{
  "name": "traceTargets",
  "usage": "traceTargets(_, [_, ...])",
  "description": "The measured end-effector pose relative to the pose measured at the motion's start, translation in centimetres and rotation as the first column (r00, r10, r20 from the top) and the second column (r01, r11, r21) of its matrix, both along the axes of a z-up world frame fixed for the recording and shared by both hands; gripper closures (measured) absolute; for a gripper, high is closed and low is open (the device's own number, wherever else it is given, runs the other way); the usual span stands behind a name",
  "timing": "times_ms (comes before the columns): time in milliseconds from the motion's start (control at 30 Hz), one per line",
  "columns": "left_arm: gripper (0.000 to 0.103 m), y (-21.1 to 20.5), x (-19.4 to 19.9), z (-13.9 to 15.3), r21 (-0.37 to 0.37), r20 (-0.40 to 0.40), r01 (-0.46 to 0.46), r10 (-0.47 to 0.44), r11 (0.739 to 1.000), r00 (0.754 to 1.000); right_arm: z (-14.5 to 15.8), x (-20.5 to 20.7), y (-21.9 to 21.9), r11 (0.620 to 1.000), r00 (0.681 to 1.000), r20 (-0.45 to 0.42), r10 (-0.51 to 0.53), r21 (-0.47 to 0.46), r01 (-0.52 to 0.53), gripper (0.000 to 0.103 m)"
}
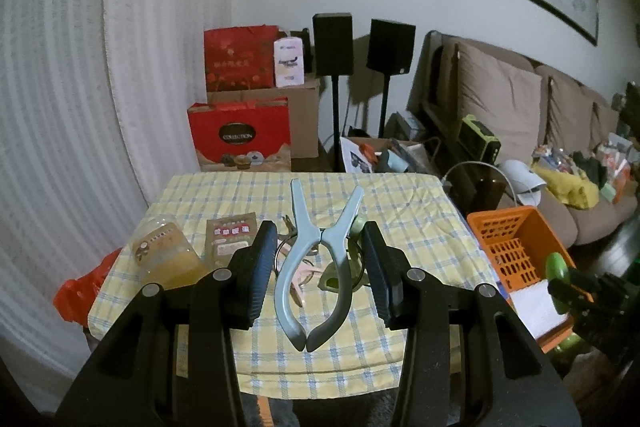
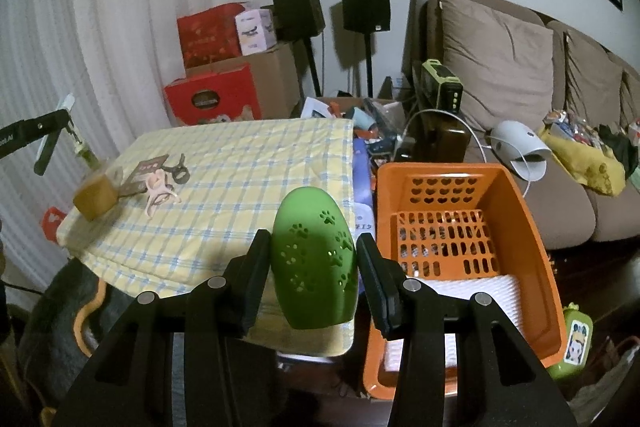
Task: Organize objects
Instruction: 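Lift the blue-grey clip with the left tool while the right tool holds the green toy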
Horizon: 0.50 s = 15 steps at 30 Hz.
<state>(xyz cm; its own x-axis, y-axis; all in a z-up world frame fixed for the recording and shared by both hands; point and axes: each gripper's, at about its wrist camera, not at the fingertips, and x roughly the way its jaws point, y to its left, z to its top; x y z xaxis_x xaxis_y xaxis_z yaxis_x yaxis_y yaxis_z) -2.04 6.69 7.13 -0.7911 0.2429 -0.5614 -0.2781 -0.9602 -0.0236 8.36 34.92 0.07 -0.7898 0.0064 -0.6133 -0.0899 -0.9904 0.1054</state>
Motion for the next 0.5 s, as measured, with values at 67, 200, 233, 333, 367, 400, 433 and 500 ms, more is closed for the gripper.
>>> traceTargets(67, [0.062, 0.1, 0.0, 0.0, 0.012, 0.012, 0.012, -0.012, 1.0, 1.0, 0.1, 0.1, 0.2, 1.0, 1.0, -0.001, -0.004, -0.001, 0.004, 0.058])
traceTargets(200, [0.062, 0.5, 0.3, 0.1, 0.014, 0.006, 0.021, -0.021, 1.0, 1.0, 0.1, 0.2, 0.6, 1.0, 1.0, 0.0, -0.011, -0.004, 0.011, 0.058])
traceTargets(233, [0.062, 0.5, 0.3, 0.1, 0.015, 0.009, 0.024, -0.024, 1.0, 1.0, 0.1, 0.2, 0.7, 1.0, 1.0, 0.0, -0.014, -0.006, 0.014, 0.058])
traceTargets(333, [0.062, 0.8, 0.2, 0.1, 0.016, 0.014, 0.028, -0.028, 0.999, 1.0, 0.2, 0.3, 1.2, 1.0, 1.0, -0.001, -0.023, -0.009, 0.023, 0.058])
traceTargets(367, [0.062, 0.9, 0.2, 0.0, 0.013, 0.015, 0.029, -0.03, 0.999, 0.999, 0.2, 0.3, 1.3, 1.0, 1.0, -0.001, -0.025, -0.01, 0.025, 0.058])
traceTargets(400, [0.062, 1.0, 0.2, 0.0, 0.013, 0.017, 0.03, -0.031, 0.999, 0.999, 0.3, 0.3, 1.5, 1.0, 1.0, -0.002, -0.028, -0.01, 0.028, 0.058])
traceTargets(433, [0.062, 1.0, 0.2, 0.0, 0.013, 0.018, 0.031, -0.031, 0.999, 0.999, 0.3, 0.4, 1.5, 1.0, 1.0, -0.003, -0.03, -0.01, 0.03, 0.058])
traceTargets(500, [0.062, 1.1, 0.2, -0.1, 0.011, 0.021, 0.032, -0.032, 0.999, 0.999, 0.5, 0.5, 1.7, 0.999, 0.999, -0.006, -0.033, -0.011, 0.033, 0.058])
